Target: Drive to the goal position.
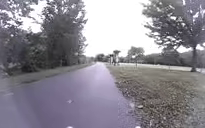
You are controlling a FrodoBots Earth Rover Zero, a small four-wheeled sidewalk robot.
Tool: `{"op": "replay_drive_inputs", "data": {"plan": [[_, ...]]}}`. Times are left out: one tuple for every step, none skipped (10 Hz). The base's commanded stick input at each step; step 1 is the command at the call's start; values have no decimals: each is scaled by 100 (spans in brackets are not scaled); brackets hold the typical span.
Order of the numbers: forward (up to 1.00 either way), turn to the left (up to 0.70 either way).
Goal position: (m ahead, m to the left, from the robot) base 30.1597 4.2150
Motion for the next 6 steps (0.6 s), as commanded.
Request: {"op": "replay_drive_inputs", "data": {"plan": [[70, 13], [70, 9], [70, 0], [70, 0], [70, 0], [70, 0]]}}
